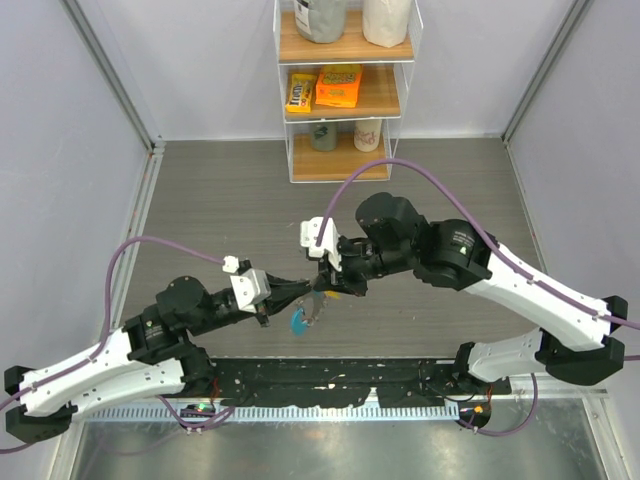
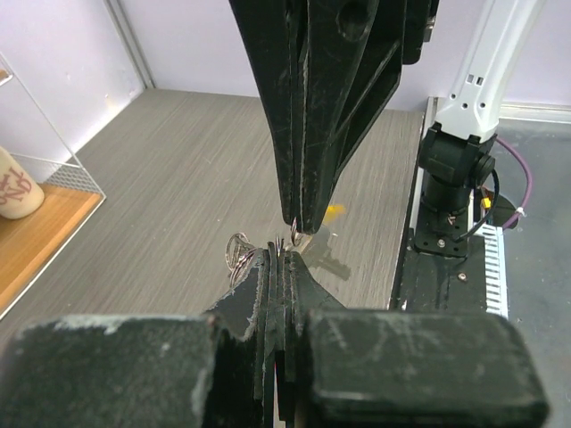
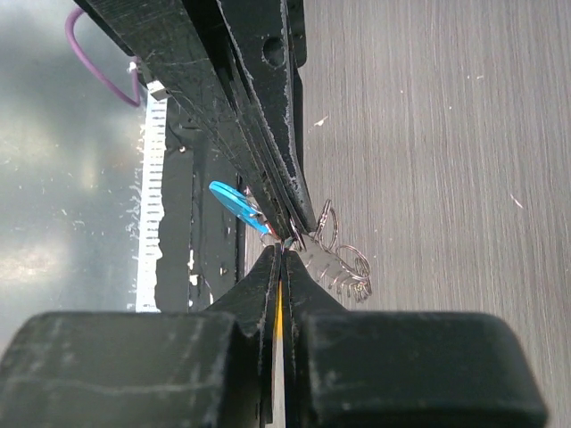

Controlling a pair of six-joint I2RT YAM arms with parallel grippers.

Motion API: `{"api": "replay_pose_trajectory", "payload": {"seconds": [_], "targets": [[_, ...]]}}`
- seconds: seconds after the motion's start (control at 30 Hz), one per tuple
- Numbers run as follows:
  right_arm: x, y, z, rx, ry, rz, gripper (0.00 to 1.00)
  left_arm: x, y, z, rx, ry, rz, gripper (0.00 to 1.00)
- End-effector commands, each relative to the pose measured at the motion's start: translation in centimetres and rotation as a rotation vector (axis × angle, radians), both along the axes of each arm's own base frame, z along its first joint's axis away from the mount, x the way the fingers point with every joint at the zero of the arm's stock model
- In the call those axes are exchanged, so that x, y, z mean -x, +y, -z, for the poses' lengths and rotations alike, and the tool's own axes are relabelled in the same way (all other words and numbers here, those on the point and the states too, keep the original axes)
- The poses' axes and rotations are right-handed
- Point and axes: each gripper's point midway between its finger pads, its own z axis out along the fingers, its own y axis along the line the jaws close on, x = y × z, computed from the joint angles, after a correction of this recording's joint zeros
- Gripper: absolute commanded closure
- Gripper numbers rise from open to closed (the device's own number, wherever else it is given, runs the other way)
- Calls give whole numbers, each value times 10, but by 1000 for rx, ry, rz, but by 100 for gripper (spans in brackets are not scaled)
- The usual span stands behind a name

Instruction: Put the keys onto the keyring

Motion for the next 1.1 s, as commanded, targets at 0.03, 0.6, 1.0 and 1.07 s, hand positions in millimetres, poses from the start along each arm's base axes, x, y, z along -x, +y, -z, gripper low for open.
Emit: {"api": "replay_pose_trajectory", "payload": {"seconds": [0.03, 0.6, 1.0, 1.07], "targets": [[-4, 1, -7, 23, -47, 2, 94, 8, 4, -38, 85, -68, 33, 100], [-11, 6, -21, -25, -54, 70, 94, 18, 3, -35, 79, -69, 86, 100], [-5, 8, -36, -75, -40, 56, 94, 18, 2, -36, 75, -67, 90, 100], [-5, 8, -38, -84, -41, 57, 94, 17, 1, -35, 72, -66, 90, 100]]}}
